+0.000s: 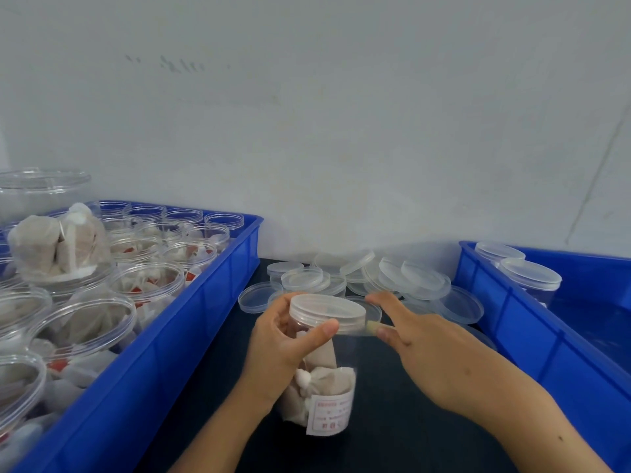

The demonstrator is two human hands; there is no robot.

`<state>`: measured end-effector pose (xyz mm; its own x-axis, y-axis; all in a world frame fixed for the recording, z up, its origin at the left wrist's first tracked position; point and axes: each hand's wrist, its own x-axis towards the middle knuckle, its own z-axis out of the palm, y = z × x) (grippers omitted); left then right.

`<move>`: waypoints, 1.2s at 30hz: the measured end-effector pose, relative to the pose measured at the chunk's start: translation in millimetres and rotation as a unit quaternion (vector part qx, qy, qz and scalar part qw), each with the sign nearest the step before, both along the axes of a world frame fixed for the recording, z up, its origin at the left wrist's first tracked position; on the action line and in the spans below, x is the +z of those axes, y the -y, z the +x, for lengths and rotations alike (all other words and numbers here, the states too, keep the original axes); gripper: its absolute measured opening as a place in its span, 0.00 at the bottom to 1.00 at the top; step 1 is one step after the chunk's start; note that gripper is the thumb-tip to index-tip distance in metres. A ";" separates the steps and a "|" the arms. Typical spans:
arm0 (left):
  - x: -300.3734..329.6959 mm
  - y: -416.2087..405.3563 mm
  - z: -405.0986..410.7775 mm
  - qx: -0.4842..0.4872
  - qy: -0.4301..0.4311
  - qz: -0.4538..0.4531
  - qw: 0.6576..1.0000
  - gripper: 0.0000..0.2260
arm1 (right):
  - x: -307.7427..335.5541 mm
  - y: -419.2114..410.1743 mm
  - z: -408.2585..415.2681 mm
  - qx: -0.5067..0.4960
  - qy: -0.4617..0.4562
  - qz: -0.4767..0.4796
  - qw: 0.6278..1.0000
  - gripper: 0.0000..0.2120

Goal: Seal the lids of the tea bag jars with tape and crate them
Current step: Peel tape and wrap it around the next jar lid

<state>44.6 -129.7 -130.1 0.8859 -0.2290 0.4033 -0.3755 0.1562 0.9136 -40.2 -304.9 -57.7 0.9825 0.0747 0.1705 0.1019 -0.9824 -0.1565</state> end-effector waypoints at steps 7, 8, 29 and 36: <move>-0.5 -1.1 0.8 -0.048 -0.023 0.003 0.999 0.28 | 0.5 -2.1 3.8 0.002 0.005 0.006 1.000 0.22; -0.6 -1.6 0.9 -0.052 -0.024 0.004 0.998 0.28 | 0.3 -2.3 4.7 0.001 0.003 0.005 1.000 0.22; -4.6 9.8 -19.4 0.082 0.057 0.103 0.990 0.26 | -0.8 -22.7 7.7 -0.034 0.058 -0.020 0.998 0.17; 5.3 10.6 -20.6 0.154 0.043 0.185 0.970 0.46 | -8.0 -33.0 9.2 -0.048 0.090 -0.069 0.992 0.17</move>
<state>24.0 -140.3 -124.8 0.9016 -0.1017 0.4205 -0.4305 -0.3073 0.8486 -31.0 -272.0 -65.7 0.9411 0.0159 0.3377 0.0200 -0.9998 -0.0085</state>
